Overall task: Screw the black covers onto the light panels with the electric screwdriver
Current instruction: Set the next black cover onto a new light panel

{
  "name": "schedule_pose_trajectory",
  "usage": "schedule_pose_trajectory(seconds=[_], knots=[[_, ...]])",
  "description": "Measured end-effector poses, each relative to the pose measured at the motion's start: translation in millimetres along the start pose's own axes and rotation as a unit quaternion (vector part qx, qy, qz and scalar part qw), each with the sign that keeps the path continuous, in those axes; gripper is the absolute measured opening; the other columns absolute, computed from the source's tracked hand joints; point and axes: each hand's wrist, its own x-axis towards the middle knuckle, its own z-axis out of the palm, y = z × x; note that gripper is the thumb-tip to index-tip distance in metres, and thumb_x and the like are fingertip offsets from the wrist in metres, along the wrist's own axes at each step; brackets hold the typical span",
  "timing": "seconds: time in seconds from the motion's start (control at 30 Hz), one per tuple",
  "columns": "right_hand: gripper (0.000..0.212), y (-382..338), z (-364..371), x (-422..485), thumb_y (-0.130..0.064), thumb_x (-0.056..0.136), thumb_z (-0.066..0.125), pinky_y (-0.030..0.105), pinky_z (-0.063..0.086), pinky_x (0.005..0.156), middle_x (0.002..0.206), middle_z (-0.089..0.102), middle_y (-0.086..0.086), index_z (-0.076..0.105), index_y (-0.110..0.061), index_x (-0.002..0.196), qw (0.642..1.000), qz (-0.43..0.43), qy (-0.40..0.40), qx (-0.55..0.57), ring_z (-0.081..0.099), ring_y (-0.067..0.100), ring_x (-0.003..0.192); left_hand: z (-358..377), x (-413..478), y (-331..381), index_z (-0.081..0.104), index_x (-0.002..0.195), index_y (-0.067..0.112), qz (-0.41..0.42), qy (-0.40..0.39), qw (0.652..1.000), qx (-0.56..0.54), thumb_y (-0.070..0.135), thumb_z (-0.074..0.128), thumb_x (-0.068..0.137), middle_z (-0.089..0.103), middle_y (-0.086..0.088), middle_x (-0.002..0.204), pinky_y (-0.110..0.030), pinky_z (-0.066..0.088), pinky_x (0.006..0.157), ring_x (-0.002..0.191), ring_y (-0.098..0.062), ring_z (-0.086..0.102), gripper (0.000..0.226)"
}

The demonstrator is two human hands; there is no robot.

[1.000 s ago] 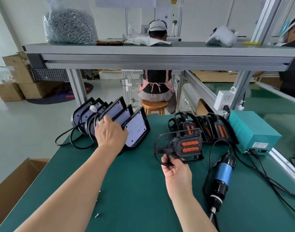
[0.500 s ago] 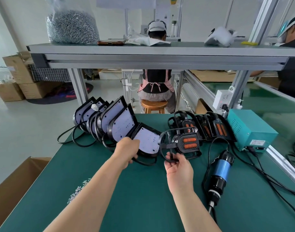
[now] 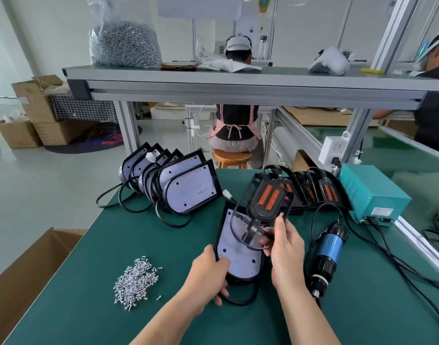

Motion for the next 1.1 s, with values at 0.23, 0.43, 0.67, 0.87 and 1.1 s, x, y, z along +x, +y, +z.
schedule_pose_trajectory(seconds=[0.23, 0.43, 0.67, 0.87, 1.1], knots=[[0.025, -3, -14, -14, -0.026, 0.106, 0.052, 0.028, 0.055, 0.072, 0.091, 0.068, 0.004, 0.075, -0.017, 0.106, 0.967, -0.123, 0.008, -0.224, 0.070, 0.007, 0.065, 17, -34, 3, 0.042, 0.092, 0.007, 0.011, 0.003, 1.000, -0.029, 0.043, 0.041, 0.100, 0.059, -0.015, 0.078, -0.029, 0.043, 0.034, 0.040, -0.024, 0.060, 0.037], [0.034, -4, -31, -24, -0.017, 0.102, 0.058, 0.042, 0.040, 0.067, 0.067, 0.055, 0.010, 0.058, -0.014, 0.068, 0.938, -0.170, 0.016, -0.302, 0.053, 0.025, 0.067, 11, -46, -3, 0.044, 0.087, 0.025, 0.123, 0.116, 0.931, 0.322, 0.041, 0.021, 0.104, 0.062, 0.002, 0.095, -0.039, 0.049, 0.081, 0.097, -0.032, 0.061, 0.033], [0.026, -5, -41, -34, -0.012, 0.100, 0.059, 0.043, 0.049, 0.084, 0.080, 0.061, 0.001, 0.072, -0.018, 0.121, 0.925, -0.166, -0.001, -0.340, 0.059, 0.024, 0.081, -2, -3, 7, 0.046, 0.077, 0.023, 0.145, 0.136, 0.976, 0.089, 0.038, 0.036, 0.100, 0.056, 0.002, 0.072, -0.040, 0.045, 0.072, 0.077, -0.026, 0.052, 0.029], [0.036, -7, -44, -42, -0.010, 0.097, 0.059, 0.041, 0.049, 0.086, 0.088, 0.052, -0.004, 0.066, -0.016, 0.132, 0.895, -0.178, -0.017, -0.410, 0.059, 0.022, 0.084, 4, 18, 7, 0.058, 0.113, 0.033, 0.114, 0.078, 0.990, 0.028, 0.051, 0.038, 0.097, 0.067, 0.013, 0.101, -0.034, 0.046, 0.088, 0.101, -0.015, 0.059, 0.031], [0.027, -3, -32, -38, -0.001, 0.096, 0.058, 0.031, 0.046, 0.089, 0.105, 0.045, -0.001, 0.068, -0.008, 0.120, 0.883, -0.193, -0.026, -0.426, 0.053, 0.020, 0.098, 8, 15, 0, 0.059, 0.097, 0.031, 0.147, 0.089, 0.985, 0.029, 0.045, 0.041, 0.099, 0.069, 0.006, 0.088, -0.023, 0.046, 0.082, 0.092, -0.017, 0.061, 0.022]])
